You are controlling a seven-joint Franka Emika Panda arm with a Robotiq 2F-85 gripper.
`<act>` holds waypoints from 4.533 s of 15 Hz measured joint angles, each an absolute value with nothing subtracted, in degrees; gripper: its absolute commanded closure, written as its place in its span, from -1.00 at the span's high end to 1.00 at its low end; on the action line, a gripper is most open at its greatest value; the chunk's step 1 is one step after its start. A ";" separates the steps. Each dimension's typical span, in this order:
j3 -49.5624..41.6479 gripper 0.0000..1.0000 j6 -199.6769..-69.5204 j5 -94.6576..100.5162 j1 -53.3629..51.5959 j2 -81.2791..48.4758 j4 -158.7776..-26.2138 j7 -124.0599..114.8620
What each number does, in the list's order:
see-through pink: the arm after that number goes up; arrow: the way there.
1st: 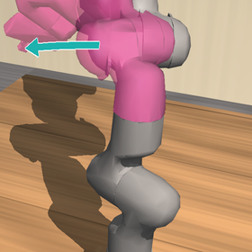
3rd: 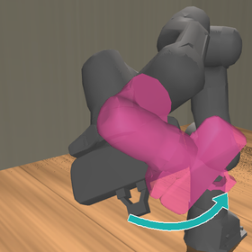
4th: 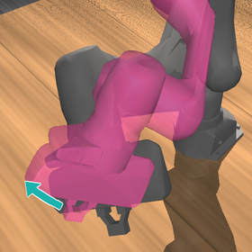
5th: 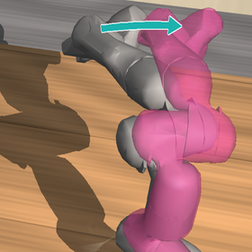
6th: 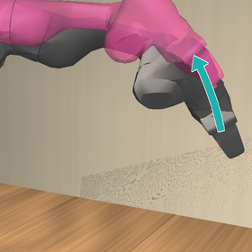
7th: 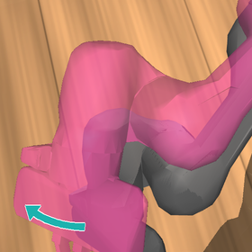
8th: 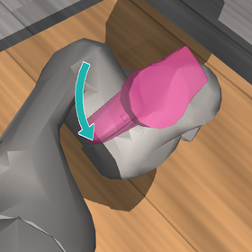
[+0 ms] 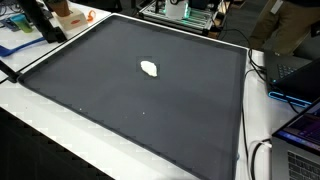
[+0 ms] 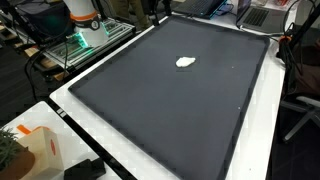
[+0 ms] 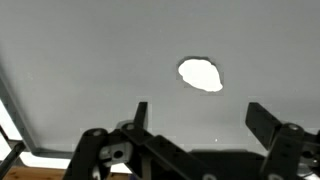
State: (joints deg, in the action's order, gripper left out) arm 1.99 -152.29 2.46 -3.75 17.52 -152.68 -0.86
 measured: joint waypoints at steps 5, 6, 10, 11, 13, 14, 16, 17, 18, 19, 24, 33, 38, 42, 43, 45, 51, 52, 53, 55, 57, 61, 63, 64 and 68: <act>1.04 1.00 -152.86 -3.86 -6.90 12.80 -155.78 8.27; 1.00 1.00 -152.86 -3.98 -6.91 12.54 -155.94 8.40; -0.74 1.00 -153.22 -6.06 -8.67 12.54 -156.01 13.64; -3.92 1.00 -153.47 -8.10 -11.81 12.64 -156.30 18.07; -12.13 1.00 -153.57 -10.44 -18.80 13.44 -157.57 26.60; -16.51 1.00 -153.56 -10.71 -21.87 13.99 -157.92 30.80; -25.19 1.00 -153.51 -10.73 -26.96 15.17 -157.34 39.25; -29.71 1.00 -153.49 -10.78 -29.33 16.05 -157.04 43.67; -34.12 1.00 -152.98 -11.83 -31.70 17.15 -156.86 47.98; -34.95 1.00 -152.80 -12.98 -31.40 17.76 -156.88 49.98; -27.90 1.00 -154.32 -19.59 -26.91 17.09 -156.64 56.25; -55.67 1.00 -153.76 -42.29 -48.29 23.92 -155.08 94.89; -60.07 1.00 -152.52 -44.77 -51.98 25.45 -154.36 98.68; -60.94 1.00 -152.79 -44.77 -52.98 25.35 -154.35 100.37; -61.89 1.00 -153.06 -44.78 -53.85 25.30 -154.35 101.56; -64.64 1.00 -154.42 -46.04 -56.60 24.98 -154.35 103.78; -75.38 1.00 -162.62 -56.23 -71.12 24.87 -154.12 110.26; -77.13 1.00 -163.97 -57.65 -73.70 24.92 -153.86 110.71; -78.80 1.00 -165.58 -59.16 -76.19 25.07 -153.48 111.07; -81.80 1.00 -167.41 -61.19 -80.42 25.52 -152.66 111.26; -82.86 1.00 -167.47 -61.56 -81.70 25.56 -152.25 111.26; -83.03 1.00 -169.21 -61.84 -82.49 25.65 -151.94 111.31; -83.65 1.00 -174.00 -63.40 -85.49 26.36 -151.37 111.51; -84.36 1.00 -176.82 -64.15 -87.76 26.76 -151.06 111.51; -89.44 1.00 -184.56 -64.65 -97.98 27.73 -149.93 111.29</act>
State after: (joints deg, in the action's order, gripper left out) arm -89.44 -184.56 -64.65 -97.98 27.73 -149.93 111.29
